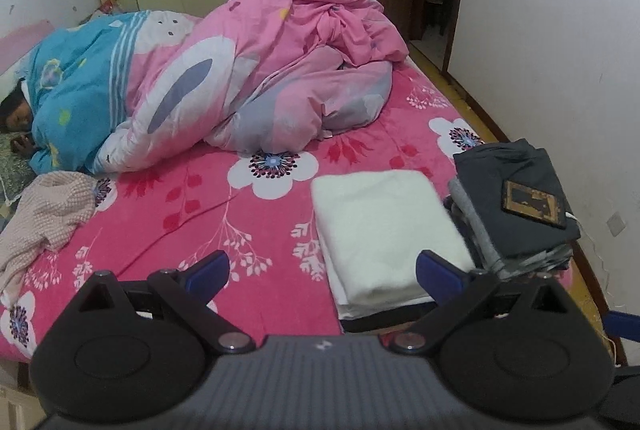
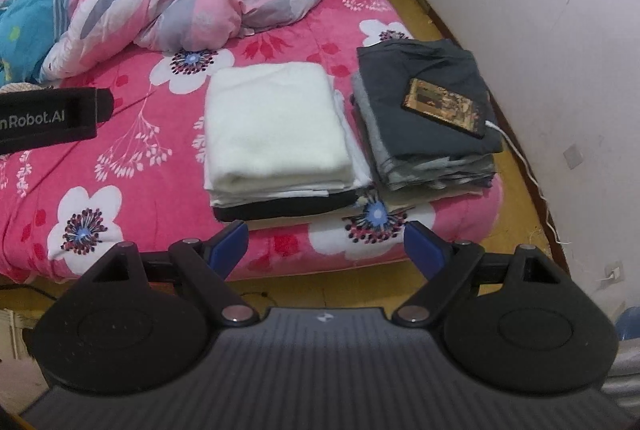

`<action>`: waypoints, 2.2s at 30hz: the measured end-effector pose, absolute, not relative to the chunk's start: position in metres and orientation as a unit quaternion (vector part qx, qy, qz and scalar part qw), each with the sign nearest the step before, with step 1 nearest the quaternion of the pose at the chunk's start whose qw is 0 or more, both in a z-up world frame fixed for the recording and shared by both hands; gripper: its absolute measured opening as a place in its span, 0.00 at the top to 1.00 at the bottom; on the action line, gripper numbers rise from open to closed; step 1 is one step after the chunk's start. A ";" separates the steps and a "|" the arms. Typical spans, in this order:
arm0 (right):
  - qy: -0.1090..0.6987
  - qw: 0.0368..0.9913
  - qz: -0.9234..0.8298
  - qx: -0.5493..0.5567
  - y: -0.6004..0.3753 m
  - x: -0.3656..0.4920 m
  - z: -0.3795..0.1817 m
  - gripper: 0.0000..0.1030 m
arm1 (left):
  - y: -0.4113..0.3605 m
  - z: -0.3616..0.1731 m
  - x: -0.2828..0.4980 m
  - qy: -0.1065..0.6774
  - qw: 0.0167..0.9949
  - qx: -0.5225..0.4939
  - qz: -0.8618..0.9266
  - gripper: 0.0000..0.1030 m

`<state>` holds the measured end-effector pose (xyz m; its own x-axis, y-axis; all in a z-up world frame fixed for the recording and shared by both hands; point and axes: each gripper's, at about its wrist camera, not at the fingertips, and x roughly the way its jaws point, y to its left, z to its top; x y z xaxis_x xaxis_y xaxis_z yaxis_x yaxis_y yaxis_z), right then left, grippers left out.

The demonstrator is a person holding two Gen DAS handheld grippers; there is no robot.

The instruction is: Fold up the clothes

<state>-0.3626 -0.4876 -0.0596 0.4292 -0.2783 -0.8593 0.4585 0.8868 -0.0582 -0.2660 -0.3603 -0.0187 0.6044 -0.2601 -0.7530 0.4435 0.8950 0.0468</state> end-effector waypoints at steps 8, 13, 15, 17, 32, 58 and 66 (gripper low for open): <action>0.471 0.852 -0.214 0.082 -0.518 -0.403 -0.051 0.17 | -0.384 -0.009 -0.311 0.409 0.893 0.080 -0.172 0.03; 0.478 0.848 -0.217 0.074 -0.543 -0.431 -0.053 0.16 | -0.397 -0.019 -0.342 0.448 0.880 0.054 -0.150 0.03; 0.480 0.849 -0.213 0.067 -0.548 -0.439 -0.054 0.16 | -0.402 -0.023 -0.353 0.457 0.876 0.055 -0.142 0.03; 0.482 0.849 -0.209 0.061 -0.553 -0.448 -0.056 0.16 | -0.405 -0.027 -0.363 0.464 0.873 0.056 -0.138 0.03; 0.508 0.839 -0.186 0.057 -0.567 -0.493 -0.084 0.17 | -0.417 -0.063 -0.417 0.494 0.860 0.041 -0.119 0.07; 0.488 0.859 -0.149 0.047 -0.557 -0.483 -0.087 0.17 | -0.408 -0.070 -0.424 0.491 0.864 0.061 -0.099 0.07; 0.490 0.858 -0.144 0.056 -0.561 -0.482 -0.090 0.17 | -0.412 -0.070 -0.424 0.488 0.865 0.071 -0.091 0.06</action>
<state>-0.4823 -0.5608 -0.0902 0.4784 -0.1926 -0.8568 0.3030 0.9519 -0.0448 -0.4242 -0.4122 -0.0699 0.5067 -0.0890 -0.8575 0.2275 0.9732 0.0334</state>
